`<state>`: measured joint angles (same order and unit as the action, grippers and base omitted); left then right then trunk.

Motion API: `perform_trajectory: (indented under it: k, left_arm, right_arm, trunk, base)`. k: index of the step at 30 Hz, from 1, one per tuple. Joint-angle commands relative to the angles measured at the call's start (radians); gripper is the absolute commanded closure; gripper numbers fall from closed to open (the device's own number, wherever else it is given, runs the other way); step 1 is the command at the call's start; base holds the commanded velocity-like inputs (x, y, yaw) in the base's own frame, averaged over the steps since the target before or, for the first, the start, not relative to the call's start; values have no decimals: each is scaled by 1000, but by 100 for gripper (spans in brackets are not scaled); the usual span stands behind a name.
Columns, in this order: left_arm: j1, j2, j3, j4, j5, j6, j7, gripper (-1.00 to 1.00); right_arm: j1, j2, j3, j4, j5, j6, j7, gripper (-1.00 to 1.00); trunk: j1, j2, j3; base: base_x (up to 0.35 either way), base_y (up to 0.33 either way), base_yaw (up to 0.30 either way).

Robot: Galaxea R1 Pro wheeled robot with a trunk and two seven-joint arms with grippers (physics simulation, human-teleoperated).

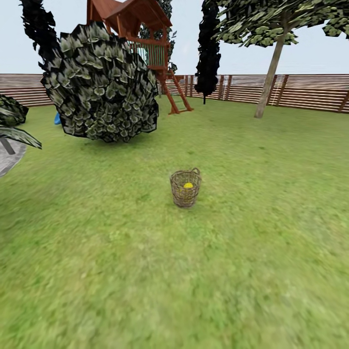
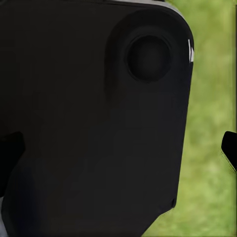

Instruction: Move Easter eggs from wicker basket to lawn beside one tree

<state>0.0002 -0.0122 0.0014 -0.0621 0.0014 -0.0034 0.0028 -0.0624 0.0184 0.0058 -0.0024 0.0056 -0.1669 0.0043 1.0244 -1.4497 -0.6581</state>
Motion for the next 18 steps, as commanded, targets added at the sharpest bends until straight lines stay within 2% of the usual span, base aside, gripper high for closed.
perform_trajectory:
  k: [1, 18]
  left_arm:
    - [0, 0, 0, -1, 0, -1, 0, -100]
    - [0, 0, 0, -1, 0, -1, 0, -100]
  right_arm:
    - [-1, 0, 0, 1, 1, -3, 0, -100]
    - [-1, 0, 0, 1, 2, -3, 1, -100]
  trunk:
    - [1, 0, -1]
    - [1, 0, -1]
  base:
    - [340, 0, 0]
    - [340, 0, 0]
